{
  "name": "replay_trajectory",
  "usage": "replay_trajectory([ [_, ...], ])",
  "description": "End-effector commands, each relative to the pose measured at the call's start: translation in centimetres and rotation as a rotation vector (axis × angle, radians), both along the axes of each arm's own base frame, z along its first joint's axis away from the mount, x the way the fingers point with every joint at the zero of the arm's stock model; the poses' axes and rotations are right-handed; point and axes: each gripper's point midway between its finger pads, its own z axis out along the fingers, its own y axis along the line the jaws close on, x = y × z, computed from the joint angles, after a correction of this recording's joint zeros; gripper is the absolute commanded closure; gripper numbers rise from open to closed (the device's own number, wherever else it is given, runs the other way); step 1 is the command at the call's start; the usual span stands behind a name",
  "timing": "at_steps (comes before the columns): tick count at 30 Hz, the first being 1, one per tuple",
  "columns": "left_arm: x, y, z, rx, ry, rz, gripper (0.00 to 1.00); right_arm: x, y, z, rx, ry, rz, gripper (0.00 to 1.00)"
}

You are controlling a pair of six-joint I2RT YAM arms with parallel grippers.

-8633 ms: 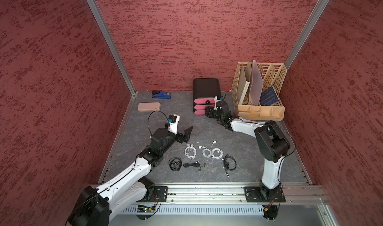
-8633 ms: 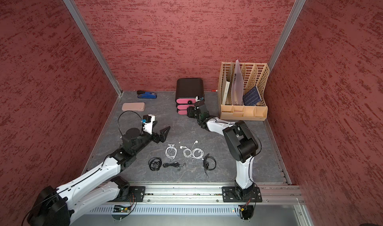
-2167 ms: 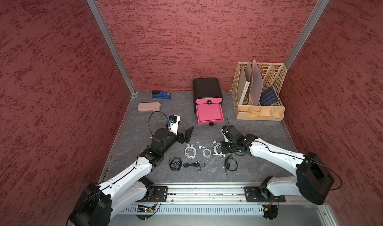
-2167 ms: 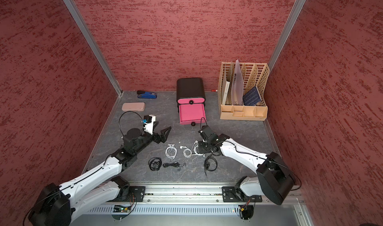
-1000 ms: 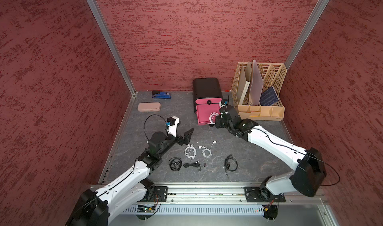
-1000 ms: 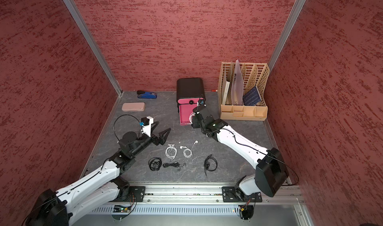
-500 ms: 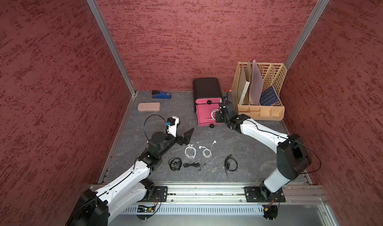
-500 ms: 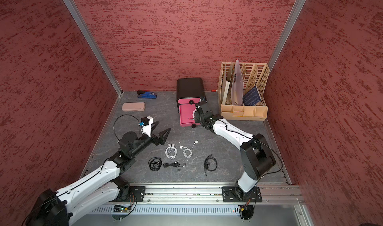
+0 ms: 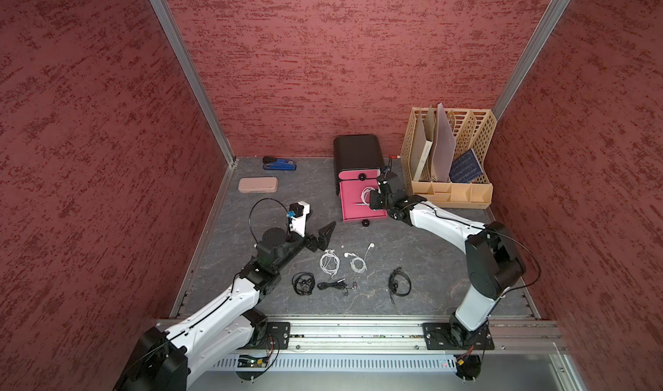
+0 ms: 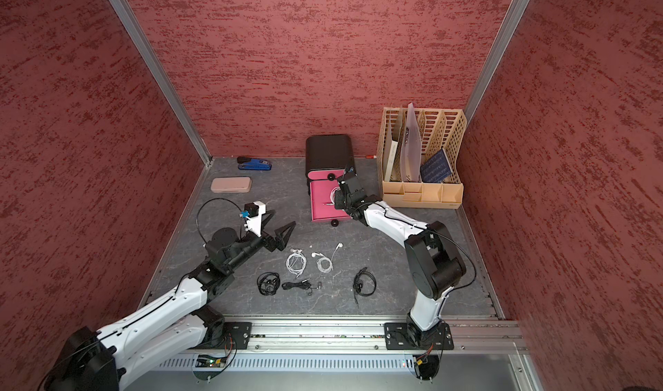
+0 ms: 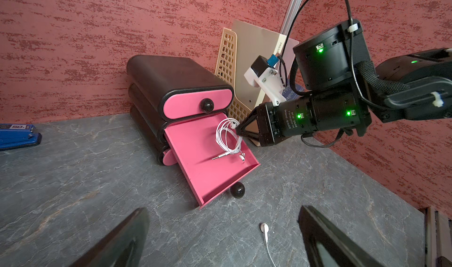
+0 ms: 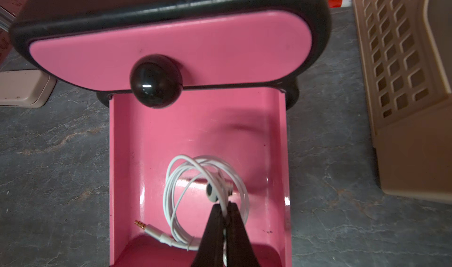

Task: Place the wired earphones into the drawer by color
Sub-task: Place the wired earphones in the drawer.

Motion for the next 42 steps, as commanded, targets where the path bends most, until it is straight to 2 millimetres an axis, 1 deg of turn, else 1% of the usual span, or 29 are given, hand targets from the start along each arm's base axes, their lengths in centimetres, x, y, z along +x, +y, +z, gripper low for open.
replay_trajectory([
  [1,0.0,0.0,0.0,0.004,-0.016,-0.002,0.00,0.4,0.2,0.0,0.041,-0.015,-0.004,0.95],
  [5,0.0,0.0,0.0,0.003,-0.015,-0.005,0.00,0.1,-0.1,-1.2,0.033,0.007,-0.011,0.94],
  [11,-0.1,0.0,0.0,-0.001,-0.008,-0.007,0.00,-0.1,-0.5,-1.9,0.029,0.021,-0.017,0.90],
  [13,-0.1,0.0,0.0,-0.002,-0.007,-0.006,0.00,-0.2,-0.6,-1.9,0.030,0.022,-0.017,0.84],
  [16,0.0,-0.1,-0.1,-0.007,0.000,-0.005,0.00,-0.6,-0.9,-1.6,0.027,0.022,-0.018,0.67],
  [18,0.2,-0.2,-0.4,-0.010,0.012,-0.007,0.00,-0.8,-1.1,-1.1,0.022,0.017,-0.019,0.59],
  [22,0.4,-0.4,-0.6,-0.009,0.034,-0.006,0.00,-1.9,-1.7,0.0,0.011,0.015,-0.007,0.55],
  [25,0.6,-0.5,-1.0,0.004,0.069,0.003,0.00,-3.4,-2.4,0.7,0.010,0.020,0.002,0.52],
  [29,0.5,-0.5,-2.8,0.016,0.169,0.035,0.00,-5.9,-3.9,1.6,0.001,0.016,0.012,0.48],
  [30,0.5,-0.4,-3.3,0.020,0.200,0.048,0.00,-6.5,-4.1,1.1,-0.009,0.027,0.018,0.47],
  [31,0.4,-0.3,-4.1,0.028,0.238,0.059,0.00,-7.3,-4.6,2.0,-0.008,0.009,0.022,0.46],
  [32,0.2,-0.2,-4.8,0.038,0.277,0.069,0.00,-7.9,-5.1,2.3,-0.016,0.004,0.024,0.45],
  [35,-0.6,0.1,-7.1,0.077,0.397,0.099,0.00,-9.5,-6.0,2.2,-0.044,-0.013,0.047,0.43],
  [37,-1.2,0.4,-8.4,0.109,0.470,0.113,0.00,-10.3,-6.5,2.0,-0.050,-0.021,0.051,0.40],
  [42,-2.8,1.0,-11.1,0.203,0.615,0.145,0.00,-11.7,-6.9,1.6,-0.024,-0.069,0.066,0.39],
])
